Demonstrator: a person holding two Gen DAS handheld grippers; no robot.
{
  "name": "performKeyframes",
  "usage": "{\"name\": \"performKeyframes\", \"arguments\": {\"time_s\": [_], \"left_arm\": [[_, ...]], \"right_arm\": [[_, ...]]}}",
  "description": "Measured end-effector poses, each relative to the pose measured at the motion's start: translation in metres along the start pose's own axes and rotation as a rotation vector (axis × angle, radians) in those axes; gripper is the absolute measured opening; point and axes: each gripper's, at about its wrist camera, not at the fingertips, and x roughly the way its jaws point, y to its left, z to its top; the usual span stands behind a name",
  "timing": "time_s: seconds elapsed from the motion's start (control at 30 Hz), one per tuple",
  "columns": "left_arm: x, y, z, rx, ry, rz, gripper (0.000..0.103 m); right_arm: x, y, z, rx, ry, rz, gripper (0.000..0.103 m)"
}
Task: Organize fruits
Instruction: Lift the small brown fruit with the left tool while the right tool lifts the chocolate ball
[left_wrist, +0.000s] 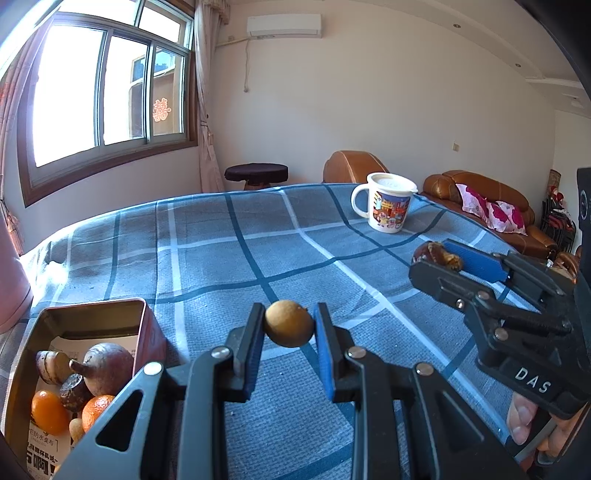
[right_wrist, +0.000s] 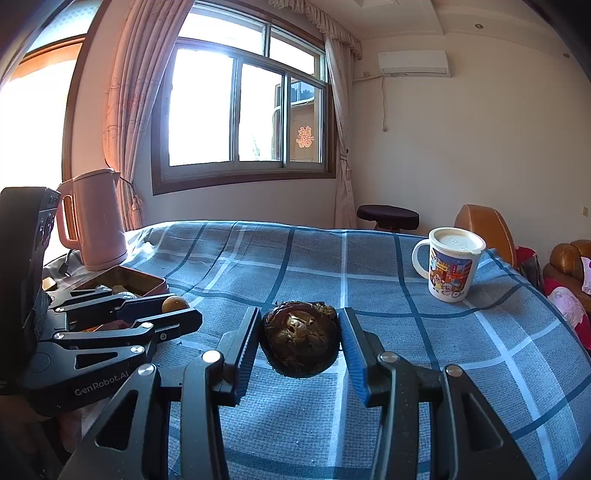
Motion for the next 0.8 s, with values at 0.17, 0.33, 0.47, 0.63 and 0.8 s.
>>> {"name": "performKeyframes", "arguments": {"time_s": [0.17,0.33,0.47,0.63,0.8], "left_arm": [[-0.003,0.003,-0.001,-0.003,-0.006,0.002,0.028],[-0.009,0.006,-0.003,-0.011,-0.020,0.009,0.028],[-0.016,0.009,-0.004,-0.011,-0.039,0.021,0.028],[-0.021,0.013,-0.005,-0.012,-0.057,0.031,0.028],[-0.026,0.015,-0.006,-0.009,-0.077,0.041,0.028]], "right_arm": [[-0.002,0.007,0.000,-0.008,-0.005,0.011,0.045],[-0.004,0.013,0.000,-0.018,-0.010,0.022,0.045],[-0.004,0.016,0.000,-0.017,-0.013,0.029,0.045],[-0.004,0.019,0.000,-0.021,-0.017,0.038,0.045],[-0.005,0.021,0.001,-0.021,-0.025,0.043,0.045]]}}
